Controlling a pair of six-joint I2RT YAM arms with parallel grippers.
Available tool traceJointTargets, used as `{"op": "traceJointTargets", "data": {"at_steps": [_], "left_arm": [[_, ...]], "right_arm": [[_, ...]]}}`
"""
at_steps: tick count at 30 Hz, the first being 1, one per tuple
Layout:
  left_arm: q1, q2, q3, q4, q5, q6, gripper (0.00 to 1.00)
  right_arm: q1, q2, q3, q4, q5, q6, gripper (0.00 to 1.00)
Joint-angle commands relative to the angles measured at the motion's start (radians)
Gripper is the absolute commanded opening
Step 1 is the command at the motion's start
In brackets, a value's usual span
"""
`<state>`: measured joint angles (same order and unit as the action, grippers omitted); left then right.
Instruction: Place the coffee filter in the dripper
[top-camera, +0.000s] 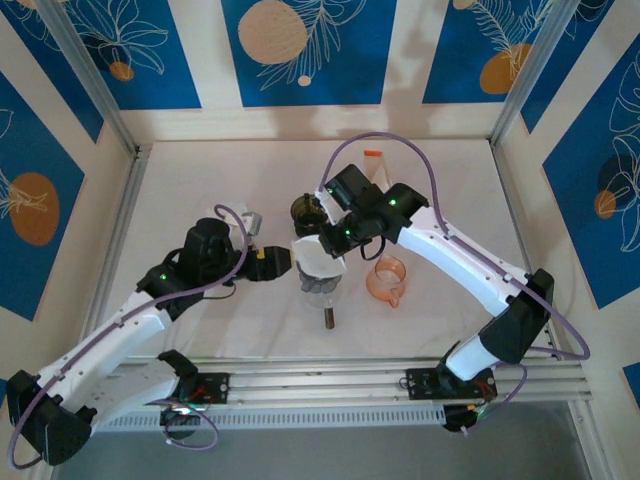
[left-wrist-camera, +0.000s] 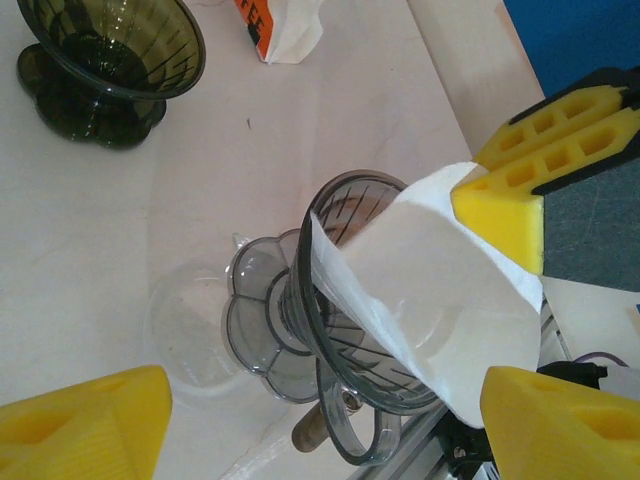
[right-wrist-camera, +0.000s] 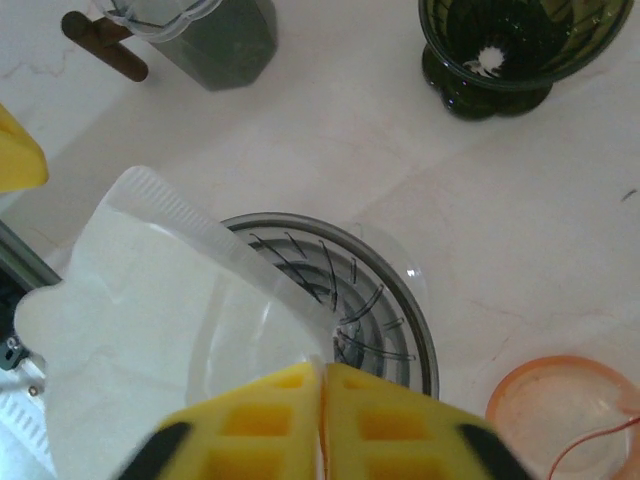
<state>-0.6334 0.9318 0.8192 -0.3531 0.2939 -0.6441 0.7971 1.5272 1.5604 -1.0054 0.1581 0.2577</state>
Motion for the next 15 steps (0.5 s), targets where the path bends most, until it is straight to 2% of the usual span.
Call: {"op": "traceJointTargets", "data": {"at_steps": [1,5,15], "left_arm": [[-0.008,0.003,0.033,-0.002,-0.009,0.019,0.81],[-0.008,0.006,0.028,0.028,-0.006,-0.002,0.84],[-0.011,0.078,-0.005,0.134,0.046,-0.034,0.87]], "right_arm": [[0.029,0.010,0.042,-0.042,0.082,0.028,0.03],[0.073,0.016,0.049,-0.081,0.206,0.075,0.00],[0.117,0.053,0.006,-0.077,0.358,0.161,0.00]]}}
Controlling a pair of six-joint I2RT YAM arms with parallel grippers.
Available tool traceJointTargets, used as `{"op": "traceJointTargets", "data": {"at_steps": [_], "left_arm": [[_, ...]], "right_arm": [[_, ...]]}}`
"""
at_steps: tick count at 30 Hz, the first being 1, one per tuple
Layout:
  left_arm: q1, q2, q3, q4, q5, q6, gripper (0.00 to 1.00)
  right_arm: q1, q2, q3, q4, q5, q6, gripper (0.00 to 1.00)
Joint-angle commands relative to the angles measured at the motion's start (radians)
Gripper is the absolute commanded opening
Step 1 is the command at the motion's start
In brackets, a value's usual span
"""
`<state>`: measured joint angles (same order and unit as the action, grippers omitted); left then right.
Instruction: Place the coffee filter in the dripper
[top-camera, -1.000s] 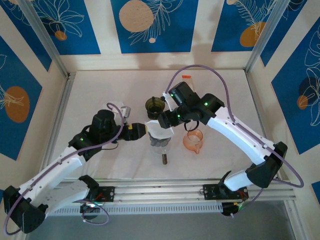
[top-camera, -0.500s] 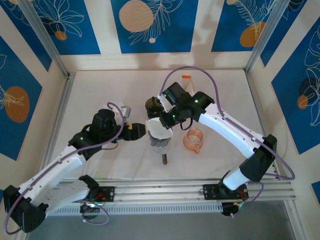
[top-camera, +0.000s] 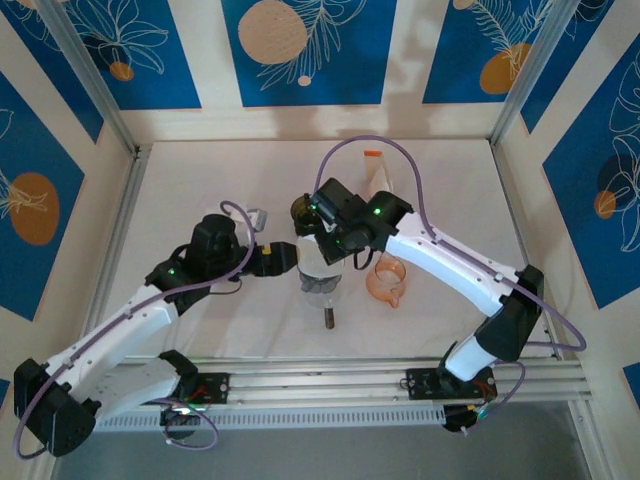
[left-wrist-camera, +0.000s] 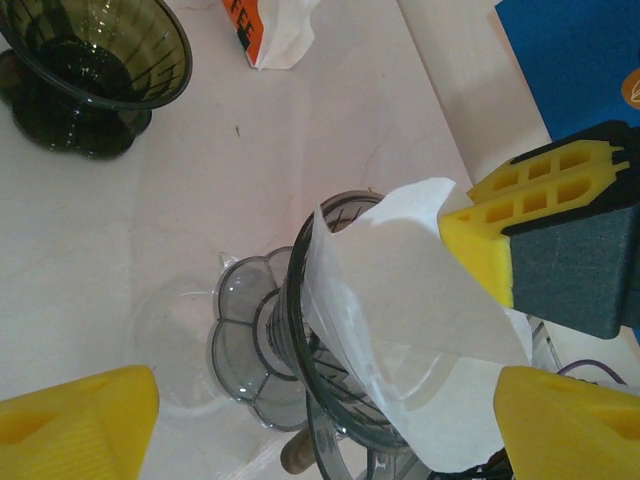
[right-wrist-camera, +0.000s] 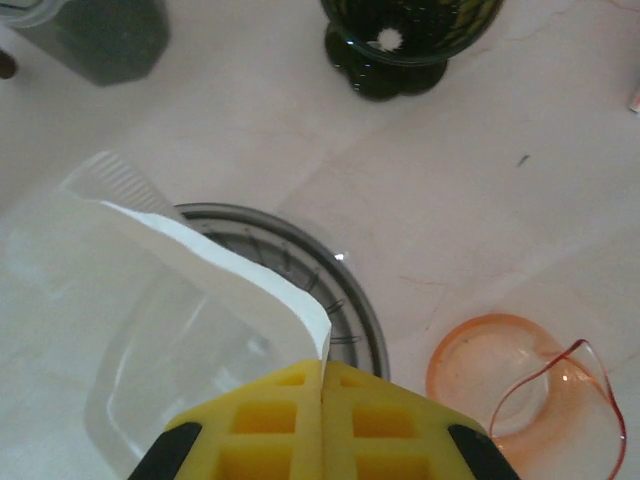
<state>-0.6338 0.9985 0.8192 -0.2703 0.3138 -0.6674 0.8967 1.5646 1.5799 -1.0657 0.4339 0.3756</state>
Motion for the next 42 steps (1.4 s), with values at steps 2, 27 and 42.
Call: {"op": "traceJointTargets", "data": {"at_steps": [2,27,42], "left_arm": [[-0.011,0.018,-0.009,0.057,0.022,-0.010,0.87],[-0.031,0.066,-0.064,0.055,0.021,0.012,0.61],[-0.033,0.072,-0.071,0.064,0.019,0.005,0.61]], "right_arm": [[0.025,0.024,-0.020,-0.016,0.099,0.052,0.00],[0.042,-0.039,-0.058,0.027,0.112,0.095,0.17],[-0.002,-0.144,-0.167,0.092,-0.004,0.116,0.30]]}}
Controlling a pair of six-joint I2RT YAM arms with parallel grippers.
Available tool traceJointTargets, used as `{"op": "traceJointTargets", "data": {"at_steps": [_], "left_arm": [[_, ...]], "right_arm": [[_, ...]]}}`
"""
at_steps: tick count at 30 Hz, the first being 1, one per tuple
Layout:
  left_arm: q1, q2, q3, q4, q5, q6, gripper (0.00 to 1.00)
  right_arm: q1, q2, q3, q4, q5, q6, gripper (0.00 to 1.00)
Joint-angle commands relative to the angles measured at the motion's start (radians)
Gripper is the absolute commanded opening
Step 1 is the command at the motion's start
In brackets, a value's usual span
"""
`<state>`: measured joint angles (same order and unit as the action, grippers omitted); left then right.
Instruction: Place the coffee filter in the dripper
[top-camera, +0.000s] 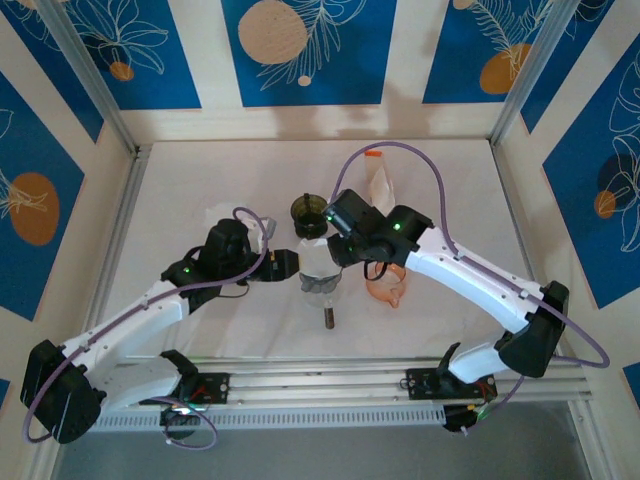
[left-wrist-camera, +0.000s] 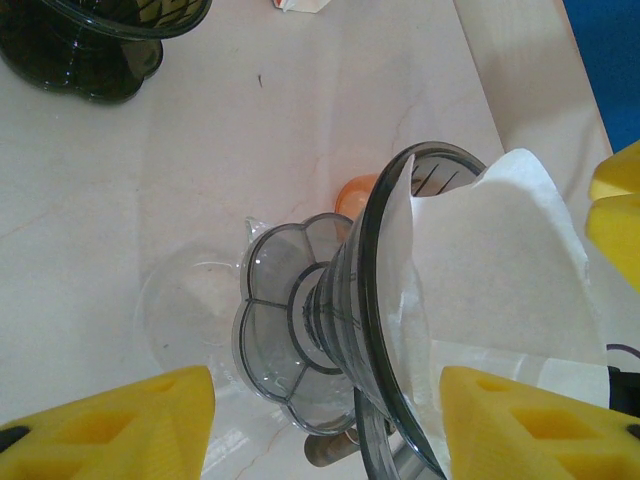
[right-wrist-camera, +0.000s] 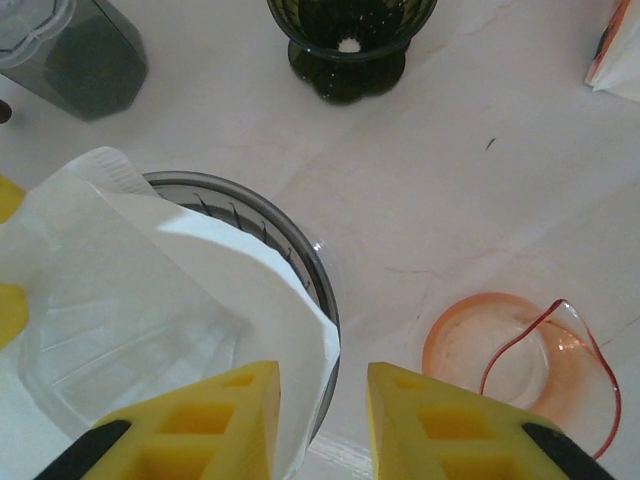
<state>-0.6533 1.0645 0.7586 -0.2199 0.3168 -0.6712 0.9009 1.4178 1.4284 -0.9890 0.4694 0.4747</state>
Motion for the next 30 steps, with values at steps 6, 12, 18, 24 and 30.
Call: {"op": "traceJointTargets", "data": {"at_steps": [6,12,18,24,30], "left_arm": [[-0.012,0.008,-0.012,0.014,0.014,0.009,0.61],[-0.012,-0.007,-0.005,0.011,0.008,-0.001,0.64],[-0.013,-0.026,-0.007,0.013,-0.001,-0.008,0.66],[-0.013,-0.034,-0.013,-0.008,-0.034,-0.017,0.64],[-0.014,-0.052,-0.009,-0.012,-0.036,-0.013,0.63]], "right_arm": [[-0.010,0.011,-0.034,0.024,-0.058,0.023,0.12],[0.006,0.027,-0.023,-0.003,-0.004,0.010,0.00],[0.028,0.053,-0.014,-0.023,0.044,0.005,0.00],[0.041,0.064,-0.004,-0.031,0.062,0.007,0.00],[0.045,0.065,0.003,-0.037,0.067,0.012,0.00]]}}
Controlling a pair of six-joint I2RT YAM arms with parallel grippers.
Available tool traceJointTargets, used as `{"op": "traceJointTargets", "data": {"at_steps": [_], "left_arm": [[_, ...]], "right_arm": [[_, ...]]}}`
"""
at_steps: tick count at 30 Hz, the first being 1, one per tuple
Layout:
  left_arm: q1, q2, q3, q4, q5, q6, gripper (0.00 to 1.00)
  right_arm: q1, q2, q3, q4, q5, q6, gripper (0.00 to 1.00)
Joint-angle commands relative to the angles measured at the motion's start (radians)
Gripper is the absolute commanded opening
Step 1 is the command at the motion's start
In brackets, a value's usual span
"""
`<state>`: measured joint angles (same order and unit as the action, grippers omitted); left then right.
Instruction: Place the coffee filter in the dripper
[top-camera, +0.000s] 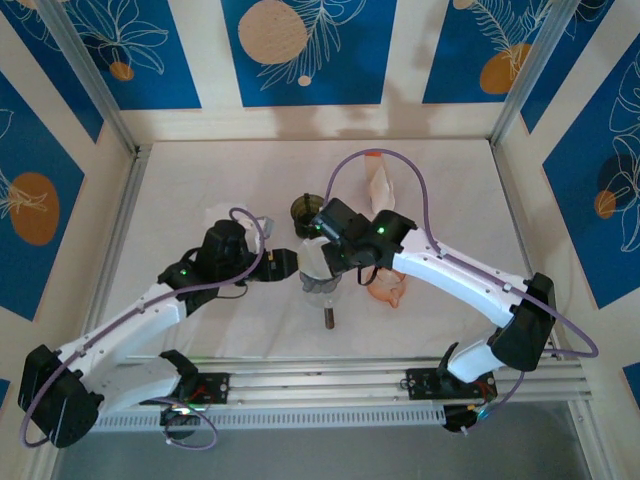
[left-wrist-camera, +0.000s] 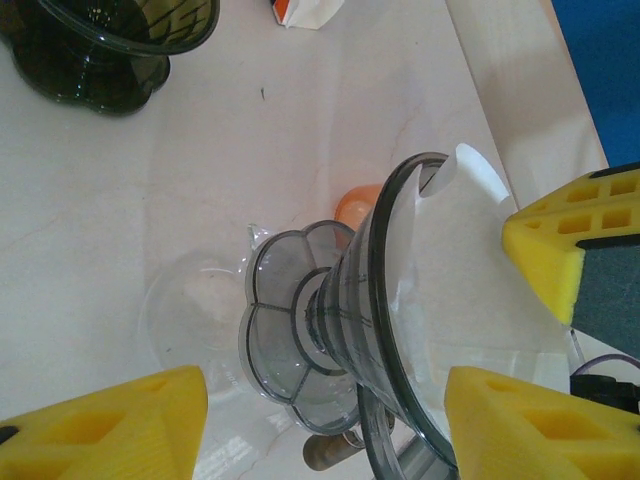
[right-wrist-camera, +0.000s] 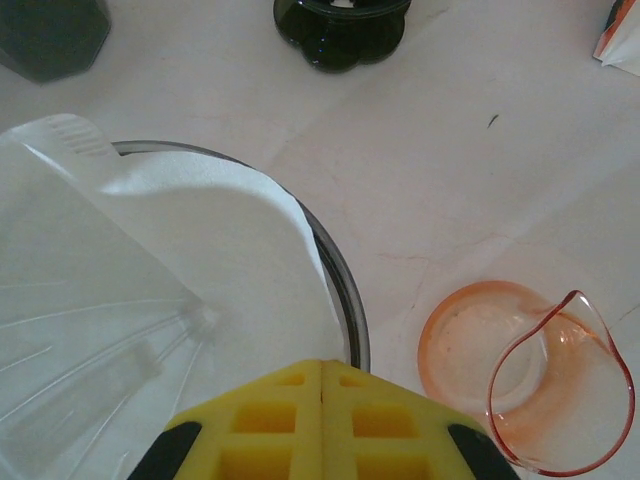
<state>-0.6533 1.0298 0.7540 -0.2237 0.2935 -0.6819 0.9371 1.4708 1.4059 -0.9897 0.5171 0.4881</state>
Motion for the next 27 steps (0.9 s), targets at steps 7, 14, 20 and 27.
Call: {"op": "traceJointTargets", "data": {"at_steps": [7,14,20,27], "left_arm": [[-0.012,-0.014,-0.014,-0.014,-0.022,-0.005,0.55],[-0.012,-0.022,-0.022,-0.017,-0.024,-0.006,0.55],[-0.013,-0.020,-0.024,-0.014,-0.021,-0.008,0.56],[-0.013,-0.019,-0.027,-0.012,-0.022,-0.009,0.57]], "right_arm": [[0.014,0.008,0.030,-0.035,0.015,0.002,0.00],[0.019,-0.005,0.047,-0.039,0.035,0.012,0.13],[-0.014,-0.019,0.072,-0.016,-0.029,0.011,0.54],[-0.047,0.085,0.107,-0.033,-0.145,-0.015,0.60]]}}
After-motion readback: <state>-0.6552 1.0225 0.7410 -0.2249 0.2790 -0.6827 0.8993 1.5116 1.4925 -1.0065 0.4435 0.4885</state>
